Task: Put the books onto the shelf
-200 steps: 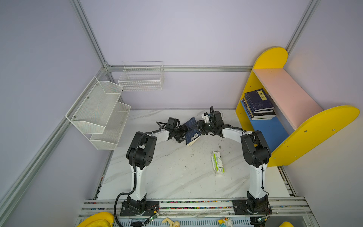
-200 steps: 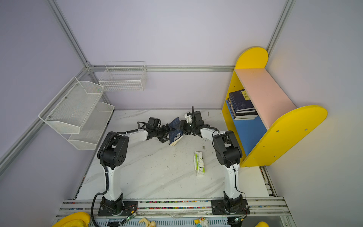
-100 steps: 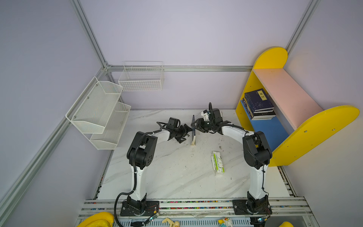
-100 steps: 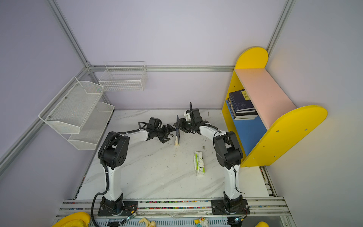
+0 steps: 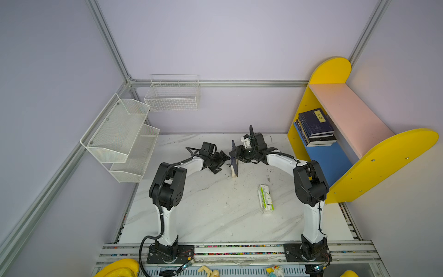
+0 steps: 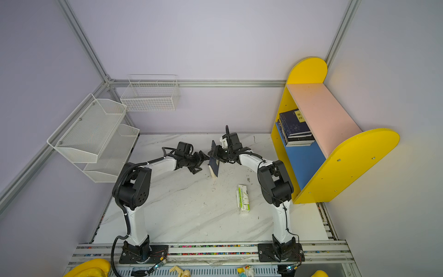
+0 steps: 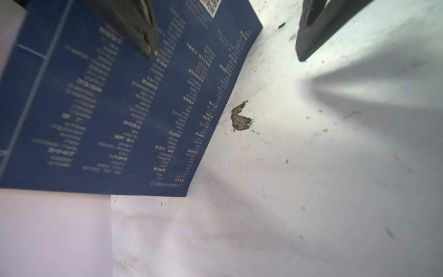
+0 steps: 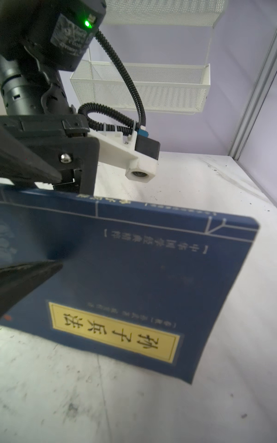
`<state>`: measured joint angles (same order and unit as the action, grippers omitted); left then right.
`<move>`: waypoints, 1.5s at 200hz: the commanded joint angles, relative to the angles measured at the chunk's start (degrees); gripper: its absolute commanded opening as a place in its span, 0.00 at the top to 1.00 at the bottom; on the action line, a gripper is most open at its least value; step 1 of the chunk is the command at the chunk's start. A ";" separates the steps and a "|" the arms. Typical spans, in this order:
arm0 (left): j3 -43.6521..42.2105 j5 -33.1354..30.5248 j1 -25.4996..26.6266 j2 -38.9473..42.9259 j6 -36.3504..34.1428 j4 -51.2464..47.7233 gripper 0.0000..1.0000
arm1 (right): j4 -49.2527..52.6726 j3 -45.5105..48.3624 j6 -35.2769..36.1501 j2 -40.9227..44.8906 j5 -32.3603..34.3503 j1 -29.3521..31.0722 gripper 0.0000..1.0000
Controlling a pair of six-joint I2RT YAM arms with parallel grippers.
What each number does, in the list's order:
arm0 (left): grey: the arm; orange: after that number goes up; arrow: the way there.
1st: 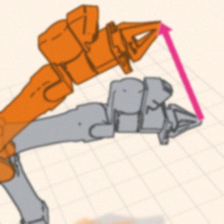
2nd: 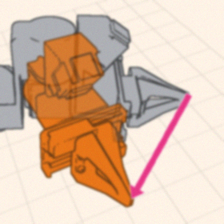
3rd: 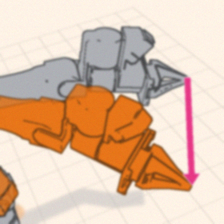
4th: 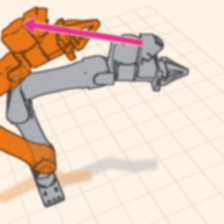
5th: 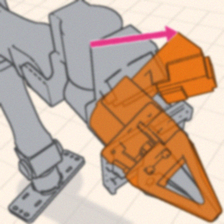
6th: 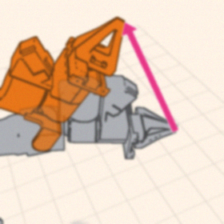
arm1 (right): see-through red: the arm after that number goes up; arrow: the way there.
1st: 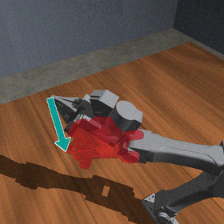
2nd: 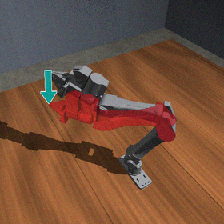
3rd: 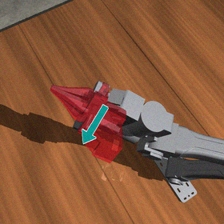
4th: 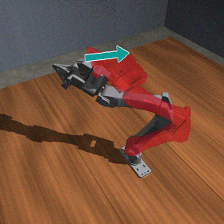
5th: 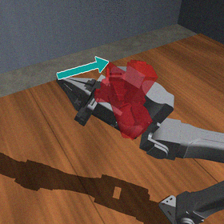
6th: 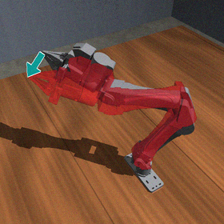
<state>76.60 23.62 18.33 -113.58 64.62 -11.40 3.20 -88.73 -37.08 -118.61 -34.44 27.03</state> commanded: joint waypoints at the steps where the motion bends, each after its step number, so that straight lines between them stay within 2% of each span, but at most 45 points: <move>1: -2.36 -1.05 -1.81 4.69 -2.98 -0.34 0.12 | -1.10 -1.34 0.43 -0.03 0.10 0.25 0.41; 31: -3.66 -0.88 -3.67 6.99 -3.55 2.15 0.11 | -2.64 -1.88 0.81 0.44 -1.25 0.15 0.39; 67: -4.55 10.74 -5.14 2.15 2.96 20.54 0.12 | -2.49 -2.28 0.54 -0.95 -1.56 0.09 0.38; 87: -2.45 11.05 -4.97 -0.26 3.50 21.60 0.13 | -1.57 -1.47 -0.55 -1.83 0.71 -0.21 0.39; 107: -1.97 7.85 -5.12 0.19 1.78 17.37 0.13 | 1.95 -1.32 0.66 -1.51 6.48 -0.43 0.39; 136: 1.75 1.02 -5.14 1.09 -8.64 1.84 0.12 | 13.16 -5.65 7.42 -2.63 18.69 -0.35 0.39; 154: 3.13 -3.16 -5.15 1.17 -13.93 -4.98 0.12 | 16.67 -7.30 10.61 -4.29 21.49 0.00 0.40; 169: 2.98 -4.71 -5.14 0.93 -16.17 -6.95 0.12 | 16.56 -7.26 11.33 -5.66 22.25 1.07 0.40; 189: 2.47 -5.06 -5.13 -0.13 -16.94 -7.23 0.11 | 16.71 -7.95 11.98 -8.30 23.75 3.03 0.42; 230: 3.86 -1.20 -4.20 -3.33 -16.96 -5.74 0.11 | 19.61 -10.71 14.04 -13.49 29.68 6.83 0.47; 238: 4.29 -0.64 -3.93 -3.85 -17.05 -5.73 0.11 | 19.82 -10.73 14.29 -14.11 30.29 7.20 0.49; 254: 4.79 1.51 -3.52 -4.74 -16.64 -4.75 0.11 | 19.74 -10.41 14.47 -15.47 31.05 7.80 0.60; 264: 4.27 4.69 -3.56 -5.10 -15.18 -1.88 0.11 | 19.87 -10.31 15.70 -16.46 31.01 8.41 0.70; 275: 2.59 12.06 -3.90 -5.53 -11.02 6.54 0.11 | 19.72 -10.14 17.51 -17.36 31.12 9.49 0.76; 287: -0.32 19.06 -4.41 -5.83 -2.90 21.22 0.11 | 20.66 -10.85 19.65 -18.87 31.73 10.93 0.80; 300: -3.18 22.49 -5.08 -6.05 6.26 37.02 0.12 | 21.87 -11.46 20.94 -20.37 32.80 11.96 0.82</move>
<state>77.47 30.68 12.99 -118.89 55.59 -5.43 18.44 -100.99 -20.75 -132.07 -1.93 35.35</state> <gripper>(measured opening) 0.888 0.193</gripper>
